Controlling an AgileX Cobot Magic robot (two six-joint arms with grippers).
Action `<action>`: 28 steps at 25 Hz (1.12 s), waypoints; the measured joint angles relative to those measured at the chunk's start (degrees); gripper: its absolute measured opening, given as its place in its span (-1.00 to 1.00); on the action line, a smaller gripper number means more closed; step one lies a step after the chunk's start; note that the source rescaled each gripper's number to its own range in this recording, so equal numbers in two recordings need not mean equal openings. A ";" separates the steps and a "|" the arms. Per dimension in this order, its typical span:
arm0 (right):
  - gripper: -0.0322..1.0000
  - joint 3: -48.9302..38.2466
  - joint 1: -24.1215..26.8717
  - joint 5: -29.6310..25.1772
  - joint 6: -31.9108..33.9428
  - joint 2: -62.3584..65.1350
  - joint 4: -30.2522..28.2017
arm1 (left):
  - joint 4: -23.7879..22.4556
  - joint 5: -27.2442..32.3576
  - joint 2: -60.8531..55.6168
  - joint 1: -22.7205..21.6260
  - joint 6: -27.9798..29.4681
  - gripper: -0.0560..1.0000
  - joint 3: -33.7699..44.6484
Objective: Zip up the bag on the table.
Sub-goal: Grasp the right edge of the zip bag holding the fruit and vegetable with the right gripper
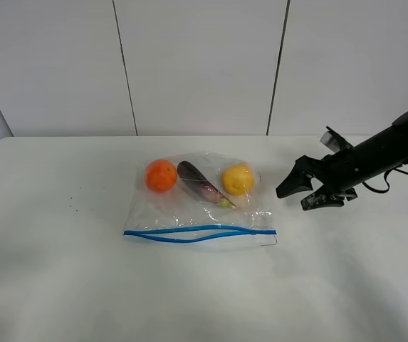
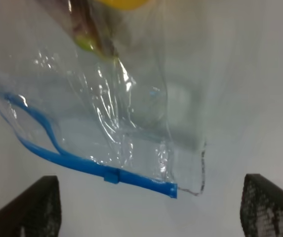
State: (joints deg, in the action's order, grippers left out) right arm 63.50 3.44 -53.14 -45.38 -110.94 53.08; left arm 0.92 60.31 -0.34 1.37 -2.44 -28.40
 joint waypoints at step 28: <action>0.64 0.11 -2.40 -4.54 -13.24 -12.63 14.38 | 0.00 0.00 0.00 0.00 0.00 0.99 0.00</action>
State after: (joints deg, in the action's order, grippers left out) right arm 63.61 1.04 -57.68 -58.61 -123.57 67.46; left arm 0.92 60.31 -0.34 1.37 -2.44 -28.40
